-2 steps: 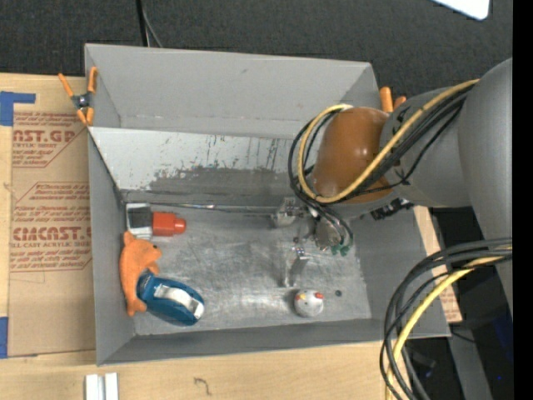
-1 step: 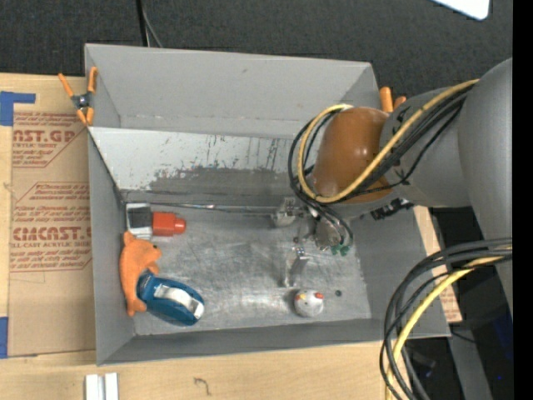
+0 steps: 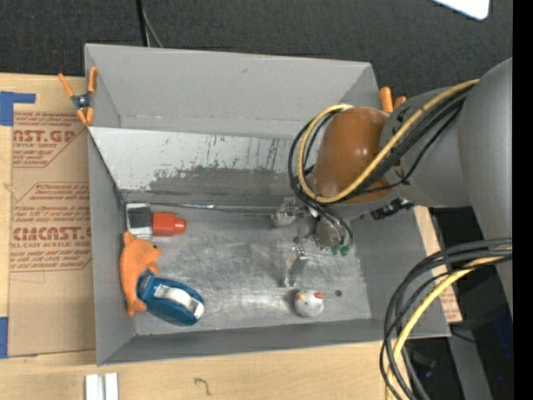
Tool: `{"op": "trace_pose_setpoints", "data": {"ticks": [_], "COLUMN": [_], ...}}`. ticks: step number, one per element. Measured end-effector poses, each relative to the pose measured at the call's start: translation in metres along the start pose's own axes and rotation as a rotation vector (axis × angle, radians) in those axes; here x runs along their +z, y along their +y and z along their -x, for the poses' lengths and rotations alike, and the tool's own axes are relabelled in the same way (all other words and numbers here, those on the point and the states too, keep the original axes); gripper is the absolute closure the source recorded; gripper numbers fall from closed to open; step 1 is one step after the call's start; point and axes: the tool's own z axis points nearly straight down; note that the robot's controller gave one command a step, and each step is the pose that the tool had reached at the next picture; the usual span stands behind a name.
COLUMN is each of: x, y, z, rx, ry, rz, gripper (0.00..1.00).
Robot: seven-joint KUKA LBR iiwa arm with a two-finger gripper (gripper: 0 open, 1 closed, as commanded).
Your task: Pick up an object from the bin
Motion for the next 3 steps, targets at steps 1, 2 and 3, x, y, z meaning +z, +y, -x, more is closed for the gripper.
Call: {"op": "trace_pose_setpoints", "data": {"ticks": [1,2,3], "x": [0.0,-0.022,-0.015], "y": [-0.048,-0.043,-0.039], "z": [0.012,-0.045,-0.066], "rx": [0.028,0.029,-0.112], "ry": [-0.004,-0.001,-0.022], "rz": [0.002,-0.002,-0.008], "gripper": [0.0,0.0,0.0]}}
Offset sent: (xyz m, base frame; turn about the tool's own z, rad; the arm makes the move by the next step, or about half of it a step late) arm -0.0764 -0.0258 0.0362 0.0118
